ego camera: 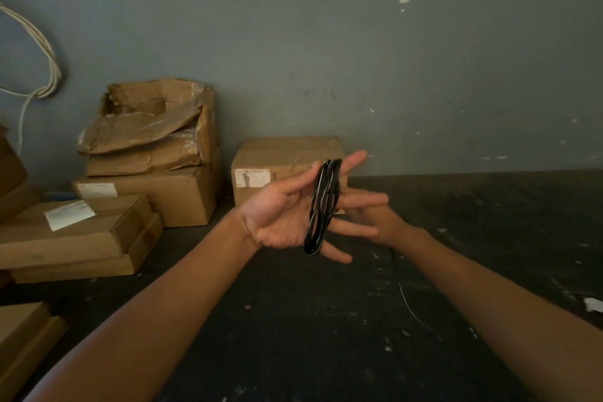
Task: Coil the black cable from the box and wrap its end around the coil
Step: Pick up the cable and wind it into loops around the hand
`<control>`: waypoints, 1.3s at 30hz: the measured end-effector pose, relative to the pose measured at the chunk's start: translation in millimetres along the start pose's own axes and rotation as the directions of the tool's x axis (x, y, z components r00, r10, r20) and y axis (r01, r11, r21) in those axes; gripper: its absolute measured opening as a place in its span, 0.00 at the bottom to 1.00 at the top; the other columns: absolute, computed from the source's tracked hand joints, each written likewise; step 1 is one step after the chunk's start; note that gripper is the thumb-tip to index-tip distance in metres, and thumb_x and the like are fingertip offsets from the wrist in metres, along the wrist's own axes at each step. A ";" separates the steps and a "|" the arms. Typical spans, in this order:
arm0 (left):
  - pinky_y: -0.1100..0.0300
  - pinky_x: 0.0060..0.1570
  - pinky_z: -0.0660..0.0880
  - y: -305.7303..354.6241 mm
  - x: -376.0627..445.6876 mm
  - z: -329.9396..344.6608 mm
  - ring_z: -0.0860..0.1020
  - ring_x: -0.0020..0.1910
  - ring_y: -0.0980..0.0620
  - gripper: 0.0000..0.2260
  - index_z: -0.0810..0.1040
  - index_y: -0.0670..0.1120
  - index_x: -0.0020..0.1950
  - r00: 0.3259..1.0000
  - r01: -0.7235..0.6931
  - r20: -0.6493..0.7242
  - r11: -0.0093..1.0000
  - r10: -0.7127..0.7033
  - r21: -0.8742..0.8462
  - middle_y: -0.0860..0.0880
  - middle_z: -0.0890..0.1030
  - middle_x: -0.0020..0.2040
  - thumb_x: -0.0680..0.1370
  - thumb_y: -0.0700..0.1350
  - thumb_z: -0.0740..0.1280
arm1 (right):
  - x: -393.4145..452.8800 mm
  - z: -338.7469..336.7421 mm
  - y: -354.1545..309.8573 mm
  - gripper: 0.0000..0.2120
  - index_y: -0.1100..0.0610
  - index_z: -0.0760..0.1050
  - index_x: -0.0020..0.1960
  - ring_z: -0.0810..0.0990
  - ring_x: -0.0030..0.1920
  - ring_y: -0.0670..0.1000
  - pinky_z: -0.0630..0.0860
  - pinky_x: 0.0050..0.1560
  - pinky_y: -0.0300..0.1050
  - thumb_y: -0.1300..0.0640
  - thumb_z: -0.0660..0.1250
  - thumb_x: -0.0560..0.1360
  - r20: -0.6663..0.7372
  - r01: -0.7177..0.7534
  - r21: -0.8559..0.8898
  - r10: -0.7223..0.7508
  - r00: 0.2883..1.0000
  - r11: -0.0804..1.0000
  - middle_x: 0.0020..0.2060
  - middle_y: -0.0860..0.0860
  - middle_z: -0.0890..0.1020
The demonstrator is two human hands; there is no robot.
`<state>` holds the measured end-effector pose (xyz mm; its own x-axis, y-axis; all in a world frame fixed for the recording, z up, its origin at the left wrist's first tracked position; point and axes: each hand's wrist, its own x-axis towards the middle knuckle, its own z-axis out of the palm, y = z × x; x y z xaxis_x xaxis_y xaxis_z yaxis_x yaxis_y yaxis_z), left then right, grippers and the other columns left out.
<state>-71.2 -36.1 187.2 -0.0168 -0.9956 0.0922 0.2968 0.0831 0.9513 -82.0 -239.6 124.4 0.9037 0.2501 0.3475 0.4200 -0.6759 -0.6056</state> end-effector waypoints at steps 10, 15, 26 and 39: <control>0.27 0.63 0.59 18.4 3.1 -19.3 0.56 0.75 0.30 0.23 0.54 0.64 0.77 0.974 -0.144 -0.179 0.989 0.140 -0.012 0.42 0.54 0.80 0.81 0.60 0.46 | -16.5 64.5 -27.4 0.08 0.45 0.69 0.49 0.74 0.35 0.39 0.68 0.36 0.39 0.55 0.56 0.83 -0.002 0.135 -0.054 -0.135 0.991 0.989 0.37 0.41 0.72; 0.25 0.64 0.59 17.1 -4.3 -38.1 0.59 0.74 0.31 0.22 0.56 0.66 0.76 0.918 -0.179 -0.358 0.984 0.170 0.007 0.44 0.59 0.79 0.81 0.62 0.45 | -24.6 66.0 -49.3 0.09 0.44 0.69 0.49 0.75 0.32 0.50 0.73 0.33 0.49 0.47 0.52 0.83 0.115 0.031 0.001 -0.031 0.993 1.000 0.34 0.49 0.75; 0.31 0.71 0.54 3.4 -10.5 -55.9 0.67 0.71 0.33 0.20 0.63 0.65 0.73 0.825 -0.102 -0.550 0.991 0.135 0.090 0.44 0.66 0.76 0.82 0.62 0.46 | -24.3 25.9 -71.7 0.08 0.44 0.71 0.48 0.78 0.40 0.44 0.74 0.39 0.43 0.48 0.55 0.82 0.101 0.087 -0.344 -0.055 0.993 0.935 0.40 0.45 0.79; 0.33 0.64 0.68 -23.7 -19.8 -60.7 0.71 0.68 0.41 0.23 0.65 0.59 0.74 0.796 0.112 -0.604 0.991 -0.042 0.079 0.46 0.70 0.71 0.79 0.61 0.54 | 6.4 -42.6 -91.4 0.10 0.48 0.77 0.49 0.70 0.33 0.38 0.65 0.33 0.40 0.44 0.61 0.79 0.152 0.139 -0.594 -0.059 0.987 0.793 0.37 0.42 0.78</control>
<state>-20.0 -21.0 145.0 0.5512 -0.8218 -0.1442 0.2169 -0.0257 0.9758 -118.2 -205.7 212.4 0.8793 0.3925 0.2698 0.4093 -0.9124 -0.0066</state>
